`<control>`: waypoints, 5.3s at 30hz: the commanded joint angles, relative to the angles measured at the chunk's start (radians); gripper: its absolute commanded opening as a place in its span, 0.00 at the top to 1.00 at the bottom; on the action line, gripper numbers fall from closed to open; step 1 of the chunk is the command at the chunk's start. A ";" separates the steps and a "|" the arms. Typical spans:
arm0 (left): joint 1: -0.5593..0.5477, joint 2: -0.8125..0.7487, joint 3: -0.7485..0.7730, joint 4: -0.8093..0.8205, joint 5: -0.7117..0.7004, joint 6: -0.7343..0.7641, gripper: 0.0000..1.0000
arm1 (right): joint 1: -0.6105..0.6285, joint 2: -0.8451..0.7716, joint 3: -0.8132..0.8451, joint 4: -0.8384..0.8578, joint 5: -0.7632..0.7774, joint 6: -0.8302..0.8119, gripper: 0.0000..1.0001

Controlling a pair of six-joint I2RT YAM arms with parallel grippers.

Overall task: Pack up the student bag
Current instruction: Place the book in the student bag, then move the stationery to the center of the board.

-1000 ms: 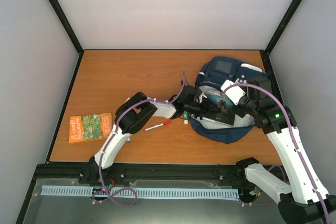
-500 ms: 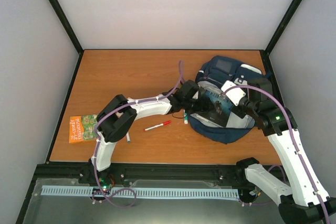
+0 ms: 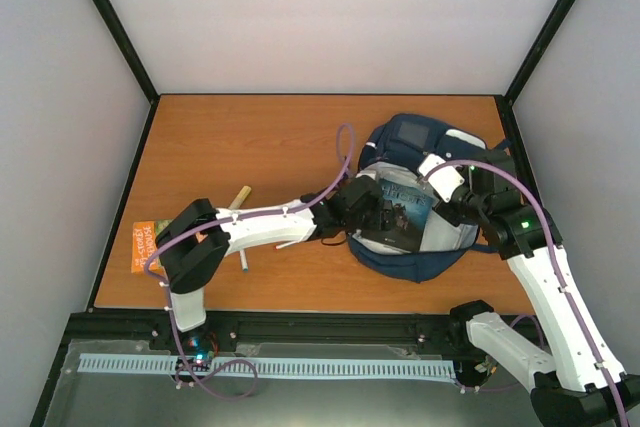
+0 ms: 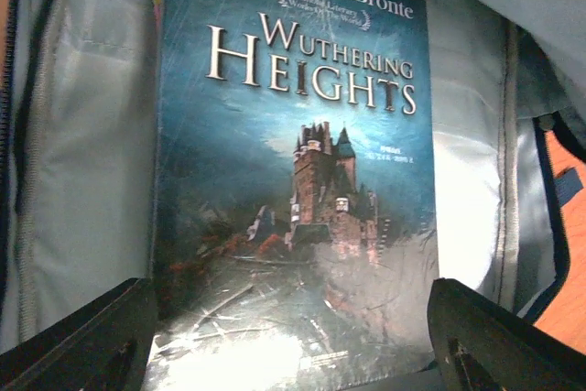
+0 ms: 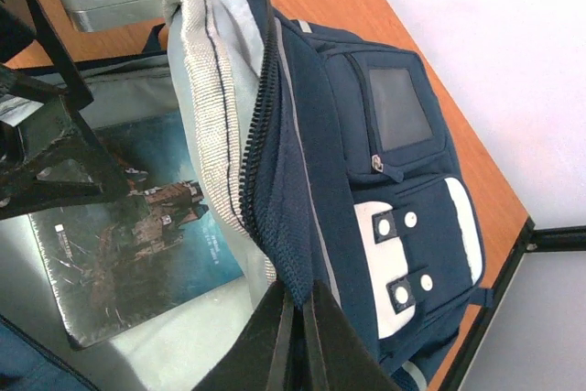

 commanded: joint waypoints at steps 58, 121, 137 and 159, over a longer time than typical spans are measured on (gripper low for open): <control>-0.060 0.102 -0.124 0.232 -0.031 -0.179 0.99 | -0.003 -0.065 -0.065 0.013 -0.173 0.054 0.97; 0.078 -0.715 -0.496 -0.503 -0.183 -0.354 0.12 | -0.002 0.012 -0.412 -0.015 -0.300 -0.165 0.61; 0.771 -0.658 -0.441 -0.465 0.062 0.065 0.00 | -0.001 -0.021 -0.312 -0.036 -0.415 -0.045 0.31; 0.851 -0.118 -0.211 -0.318 0.234 0.215 0.01 | -0.002 -0.091 -0.325 -0.052 -0.351 -0.030 0.31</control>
